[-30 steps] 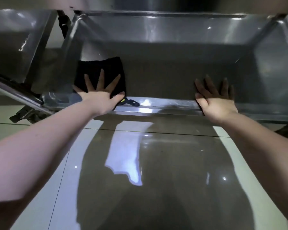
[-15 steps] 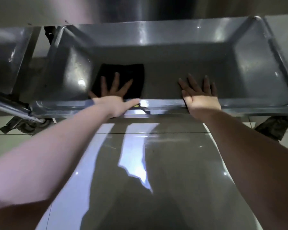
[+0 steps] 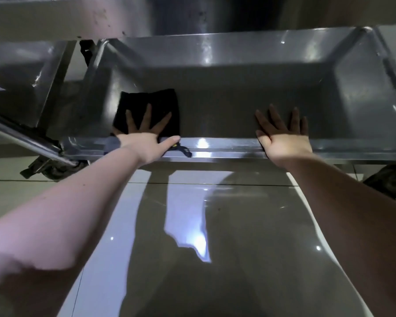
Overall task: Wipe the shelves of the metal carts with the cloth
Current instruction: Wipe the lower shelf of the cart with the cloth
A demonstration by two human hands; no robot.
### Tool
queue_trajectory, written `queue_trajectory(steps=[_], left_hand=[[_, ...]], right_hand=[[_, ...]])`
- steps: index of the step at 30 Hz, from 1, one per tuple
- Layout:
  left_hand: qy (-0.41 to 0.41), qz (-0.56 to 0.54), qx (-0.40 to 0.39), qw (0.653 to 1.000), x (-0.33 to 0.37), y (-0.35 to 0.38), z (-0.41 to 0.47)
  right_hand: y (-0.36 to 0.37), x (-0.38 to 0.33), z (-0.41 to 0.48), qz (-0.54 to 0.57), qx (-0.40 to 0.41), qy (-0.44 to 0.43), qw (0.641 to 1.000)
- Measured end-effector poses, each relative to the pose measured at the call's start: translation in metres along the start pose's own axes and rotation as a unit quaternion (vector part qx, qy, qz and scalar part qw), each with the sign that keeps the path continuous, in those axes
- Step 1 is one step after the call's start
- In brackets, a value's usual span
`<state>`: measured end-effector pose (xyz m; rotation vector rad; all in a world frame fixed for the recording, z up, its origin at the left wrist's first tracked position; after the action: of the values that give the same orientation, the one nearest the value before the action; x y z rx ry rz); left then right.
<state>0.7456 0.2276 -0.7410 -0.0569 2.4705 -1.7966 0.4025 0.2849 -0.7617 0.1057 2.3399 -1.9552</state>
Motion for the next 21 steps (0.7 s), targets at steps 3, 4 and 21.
queue_trajectory(steps=[3,4,21], left_hand=[[0.047,0.0,-0.004,0.999,0.064,0.005,-0.012],[0.06,0.003,-0.008,0.998,0.087,0.006,-0.017],[0.092,-0.103,0.091,0.986,0.129,-0.001,-0.044]], right_hand=[[-0.001,-0.003,-0.002,0.004,0.004,0.007,1.0],[-0.002,-0.004,-0.001,0.005,0.005,0.009,1.0],[-0.016,-0.042,0.002,0.072,-0.01,-0.05,0.996]])
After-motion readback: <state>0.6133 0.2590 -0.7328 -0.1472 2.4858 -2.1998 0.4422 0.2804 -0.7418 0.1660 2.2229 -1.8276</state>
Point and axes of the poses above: each hand's wrist, its own z-axis towards the middle knuckle, its own y-axis out of the palm, x = y × z, the point moved 1 cm from there along z, towards the middle knuckle, and after that the axes turned 10 degrees about -y, right-handed, at the moved point
